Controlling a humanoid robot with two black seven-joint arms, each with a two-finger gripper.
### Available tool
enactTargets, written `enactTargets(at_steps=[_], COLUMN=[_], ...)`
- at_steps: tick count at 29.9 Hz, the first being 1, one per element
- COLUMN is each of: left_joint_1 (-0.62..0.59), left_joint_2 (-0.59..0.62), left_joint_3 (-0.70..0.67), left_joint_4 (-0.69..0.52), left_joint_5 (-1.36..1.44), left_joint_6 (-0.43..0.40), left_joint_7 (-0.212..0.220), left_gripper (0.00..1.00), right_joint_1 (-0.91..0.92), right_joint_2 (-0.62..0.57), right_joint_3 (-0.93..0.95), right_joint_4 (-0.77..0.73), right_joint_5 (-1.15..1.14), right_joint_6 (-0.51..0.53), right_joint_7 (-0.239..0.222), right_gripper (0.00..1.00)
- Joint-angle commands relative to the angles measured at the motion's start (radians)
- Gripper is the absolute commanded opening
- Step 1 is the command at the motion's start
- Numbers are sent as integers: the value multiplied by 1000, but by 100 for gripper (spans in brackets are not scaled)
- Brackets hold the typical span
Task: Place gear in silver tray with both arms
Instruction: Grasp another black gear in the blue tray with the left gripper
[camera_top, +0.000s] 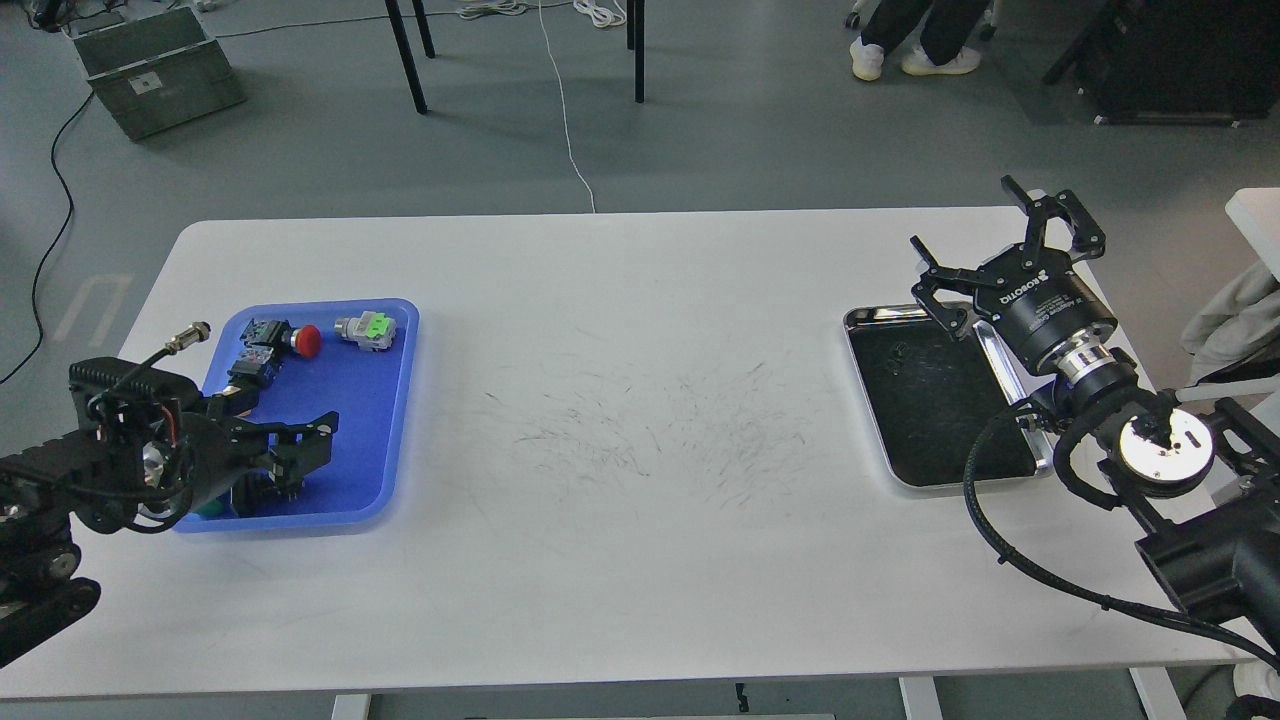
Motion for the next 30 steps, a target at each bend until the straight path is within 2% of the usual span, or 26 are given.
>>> enactTargets(at_steps=[1, 9, 14, 19, 21, 26, 29, 30], left_joint_1=[-2, -5, -4, -2, -2, -2, 1, 1], left_joint_2=[-40, -78, -88, -88, -88, -88, -88, -88], left_joint_3=[17, 28, 31, 38, 40, 44, 44, 44], left_joint_4=[35, 122, 146, 158, 161, 162, 162, 162], left_joint_5=[5, 5, 5, 5, 5, 5, 5, 5], left_joint_6=[-3, -5, -14, -15, -15, -15, -27, -35], left_joint_7=[3, -6, -7, -7, -7, -6, -7, -7], left_gripper=[92, 87, 77, 65, 57, 50, 37, 29], right_joint_1=[-5, -15, -15, -17, -21, -31, -34, -34], right_joint_2=[22, 27, 27, 27, 27, 27, 27, 27], right_joint_3=[5, 8, 8, 6, 5, 5, 5, 5], right_joint_4=[-16, -24, -24, -25, -31, -36, -36, -36], right_joint_5=[0, 0, 0, 0, 0, 0, 0, 0], right_joint_6=[0, 5, 6, 6, 8, 9, 9, 9], right_joint_7=[5, 5, 5, 5, 5, 5, 5, 5], right_gripper=[97, 97, 97, 97, 97, 97, 97, 97])
